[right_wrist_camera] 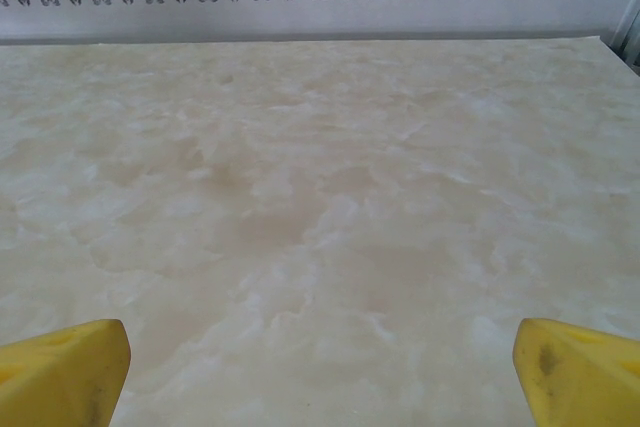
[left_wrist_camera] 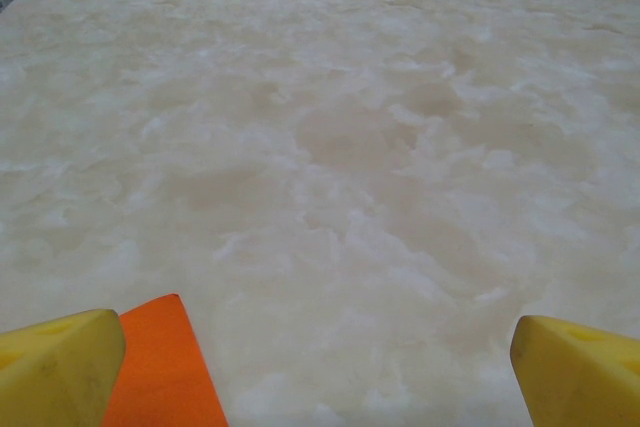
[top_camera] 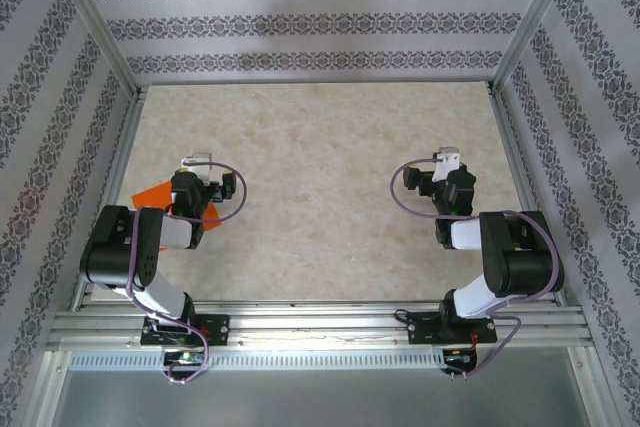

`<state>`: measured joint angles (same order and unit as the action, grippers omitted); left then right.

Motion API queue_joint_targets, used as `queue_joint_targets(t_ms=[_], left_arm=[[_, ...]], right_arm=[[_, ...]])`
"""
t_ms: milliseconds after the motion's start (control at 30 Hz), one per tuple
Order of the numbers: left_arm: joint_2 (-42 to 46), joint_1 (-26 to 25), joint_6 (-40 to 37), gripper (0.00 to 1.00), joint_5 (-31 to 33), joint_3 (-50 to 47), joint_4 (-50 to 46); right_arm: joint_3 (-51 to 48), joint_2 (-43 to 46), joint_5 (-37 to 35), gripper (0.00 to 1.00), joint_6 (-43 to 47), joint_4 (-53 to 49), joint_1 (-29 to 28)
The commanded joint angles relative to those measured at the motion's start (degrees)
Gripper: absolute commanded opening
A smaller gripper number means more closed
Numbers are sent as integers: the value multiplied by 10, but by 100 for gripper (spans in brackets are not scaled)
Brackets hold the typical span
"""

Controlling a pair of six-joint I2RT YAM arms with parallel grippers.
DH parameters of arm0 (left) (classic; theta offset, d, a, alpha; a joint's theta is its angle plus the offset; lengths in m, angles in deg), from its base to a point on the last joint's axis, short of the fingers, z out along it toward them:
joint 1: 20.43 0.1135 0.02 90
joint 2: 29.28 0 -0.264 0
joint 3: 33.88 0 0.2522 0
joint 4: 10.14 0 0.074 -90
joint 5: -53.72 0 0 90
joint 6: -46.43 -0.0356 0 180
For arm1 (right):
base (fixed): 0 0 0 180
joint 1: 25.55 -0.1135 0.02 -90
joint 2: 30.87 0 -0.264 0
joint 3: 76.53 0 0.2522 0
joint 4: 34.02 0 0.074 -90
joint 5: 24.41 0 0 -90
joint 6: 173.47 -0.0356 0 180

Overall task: Fold a paper plane with a square sheet of paper (pick it up from the middle)
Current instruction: Move the square sheet of paper to the center of the table.

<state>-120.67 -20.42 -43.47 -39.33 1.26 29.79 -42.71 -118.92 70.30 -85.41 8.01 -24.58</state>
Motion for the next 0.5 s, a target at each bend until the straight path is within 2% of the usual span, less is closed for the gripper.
queue_joint_targets(t_ms=[0,133,233,367,467], left_arm=[[6,4,-6,100,-5,-27,65],[13,4,-6,100,-5,-38,82],[58,4,0,100,11,-30,26],[157,4,37,100,36,35,-192],[208,4,93,99,84,91,-363]], right_arm=[[6,0,-9,98,-2,12,-5],[-18,8,-22,98,18,35,-22],[-25,31,-30,98,22,33,-28],[-19,129,-42,98,2,-78,-27],[-16,216,-84,98,-64,-187,-27]])
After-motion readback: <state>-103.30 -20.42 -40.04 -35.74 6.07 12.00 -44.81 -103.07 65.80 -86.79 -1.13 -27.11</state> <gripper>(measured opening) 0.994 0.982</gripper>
